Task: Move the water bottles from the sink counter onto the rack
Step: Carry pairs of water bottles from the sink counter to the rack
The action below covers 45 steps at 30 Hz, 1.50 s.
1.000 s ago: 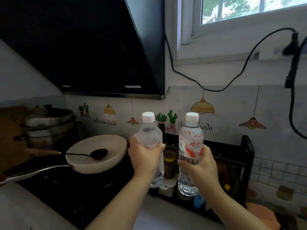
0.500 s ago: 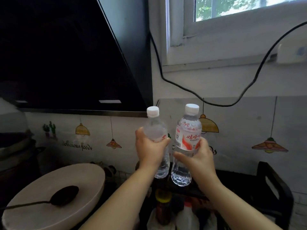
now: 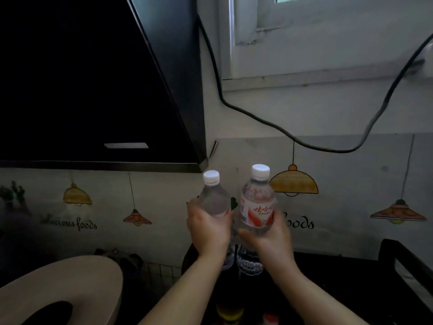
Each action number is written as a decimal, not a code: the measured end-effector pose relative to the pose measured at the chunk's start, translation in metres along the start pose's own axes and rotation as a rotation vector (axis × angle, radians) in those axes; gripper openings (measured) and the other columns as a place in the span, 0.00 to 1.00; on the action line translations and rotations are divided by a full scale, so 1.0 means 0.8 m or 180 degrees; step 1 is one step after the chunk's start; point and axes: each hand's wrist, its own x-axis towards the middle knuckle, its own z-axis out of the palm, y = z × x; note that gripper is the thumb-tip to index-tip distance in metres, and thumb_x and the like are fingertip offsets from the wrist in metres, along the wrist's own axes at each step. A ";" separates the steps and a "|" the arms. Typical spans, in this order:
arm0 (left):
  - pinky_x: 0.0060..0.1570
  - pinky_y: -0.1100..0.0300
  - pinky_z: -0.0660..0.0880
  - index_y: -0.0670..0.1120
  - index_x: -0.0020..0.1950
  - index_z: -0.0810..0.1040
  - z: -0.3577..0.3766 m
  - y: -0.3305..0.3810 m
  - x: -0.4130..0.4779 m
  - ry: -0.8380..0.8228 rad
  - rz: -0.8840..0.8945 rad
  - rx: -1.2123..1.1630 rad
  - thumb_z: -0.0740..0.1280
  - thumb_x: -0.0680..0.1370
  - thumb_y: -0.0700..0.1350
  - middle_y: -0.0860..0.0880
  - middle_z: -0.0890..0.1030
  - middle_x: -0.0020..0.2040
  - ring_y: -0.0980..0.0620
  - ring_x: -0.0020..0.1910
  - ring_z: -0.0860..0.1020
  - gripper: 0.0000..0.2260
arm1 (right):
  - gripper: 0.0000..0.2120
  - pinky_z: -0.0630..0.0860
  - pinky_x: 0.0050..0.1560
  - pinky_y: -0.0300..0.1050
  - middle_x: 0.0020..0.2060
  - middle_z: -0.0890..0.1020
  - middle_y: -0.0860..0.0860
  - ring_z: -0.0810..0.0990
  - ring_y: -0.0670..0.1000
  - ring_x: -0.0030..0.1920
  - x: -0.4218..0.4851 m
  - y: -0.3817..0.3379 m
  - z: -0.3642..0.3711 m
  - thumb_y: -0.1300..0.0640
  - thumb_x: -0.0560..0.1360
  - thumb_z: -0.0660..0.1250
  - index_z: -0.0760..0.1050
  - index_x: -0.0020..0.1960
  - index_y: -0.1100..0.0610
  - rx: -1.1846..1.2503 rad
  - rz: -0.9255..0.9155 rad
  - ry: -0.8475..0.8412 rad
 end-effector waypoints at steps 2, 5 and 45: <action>0.44 0.55 0.74 0.42 0.58 0.68 0.005 -0.004 0.004 -0.0028 -0.0058 0.0007 0.77 0.66 0.44 0.42 0.79 0.55 0.42 0.54 0.78 0.27 | 0.37 0.77 0.48 0.34 0.53 0.79 0.47 0.78 0.40 0.50 0.005 0.003 0.007 0.61 0.59 0.79 0.67 0.64 0.52 -0.0047 -0.0032 0.0055; 0.42 0.58 0.71 0.42 0.56 0.70 0.013 -0.006 0.006 -0.0052 -0.0055 0.0002 0.77 0.66 0.44 0.43 0.79 0.54 0.43 0.53 0.78 0.24 | 0.29 0.75 0.34 0.28 0.48 0.80 0.46 0.78 0.37 0.43 0.011 0.009 0.013 0.61 0.60 0.79 0.70 0.56 0.51 -0.0022 -0.0019 0.0080; 0.50 0.55 0.75 0.39 0.61 0.65 -0.021 -0.016 -0.006 -0.0809 0.0337 0.1586 0.74 0.69 0.52 0.42 0.74 0.59 0.45 0.58 0.75 0.29 | 0.31 0.72 0.48 0.39 0.56 0.78 0.52 0.77 0.52 0.58 -0.013 0.031 0.007 0.58 0.67 0.76 0.66 0.65 0.57 -0.1236 0.0278 -0.0262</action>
